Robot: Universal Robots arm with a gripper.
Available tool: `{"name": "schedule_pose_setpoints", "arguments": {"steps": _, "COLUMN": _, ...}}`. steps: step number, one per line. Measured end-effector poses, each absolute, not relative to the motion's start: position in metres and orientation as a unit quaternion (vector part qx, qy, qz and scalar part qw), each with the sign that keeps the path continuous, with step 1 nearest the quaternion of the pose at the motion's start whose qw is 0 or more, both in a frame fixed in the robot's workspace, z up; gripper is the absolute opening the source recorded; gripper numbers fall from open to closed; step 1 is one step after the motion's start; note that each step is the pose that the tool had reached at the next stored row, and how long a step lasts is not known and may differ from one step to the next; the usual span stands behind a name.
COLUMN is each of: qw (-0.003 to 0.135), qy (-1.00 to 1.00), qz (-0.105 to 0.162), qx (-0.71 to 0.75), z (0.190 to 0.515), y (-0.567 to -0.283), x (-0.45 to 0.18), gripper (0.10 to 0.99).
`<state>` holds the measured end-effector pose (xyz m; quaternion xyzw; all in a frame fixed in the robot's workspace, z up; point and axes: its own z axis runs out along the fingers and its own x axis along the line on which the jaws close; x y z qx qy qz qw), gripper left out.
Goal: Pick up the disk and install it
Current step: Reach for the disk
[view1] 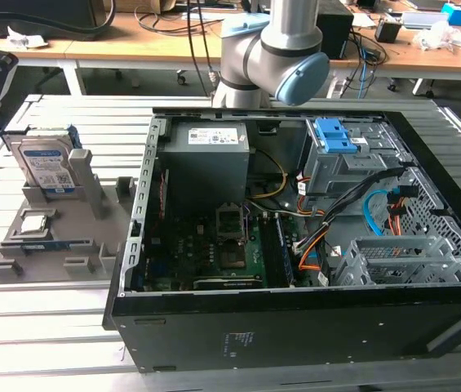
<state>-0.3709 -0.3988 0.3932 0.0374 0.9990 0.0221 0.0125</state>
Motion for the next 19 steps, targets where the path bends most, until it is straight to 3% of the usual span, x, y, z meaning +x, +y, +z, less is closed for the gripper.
{"name": "schedule_pose_setpoints", "arguments": {"steps": 19, "qw": 0.013, "qy": 0.999, "qz": 0.021, "qx": 0.037, "z": 0.393, "y": -0.389, "x": -0.408, "gripper": 0.106}}
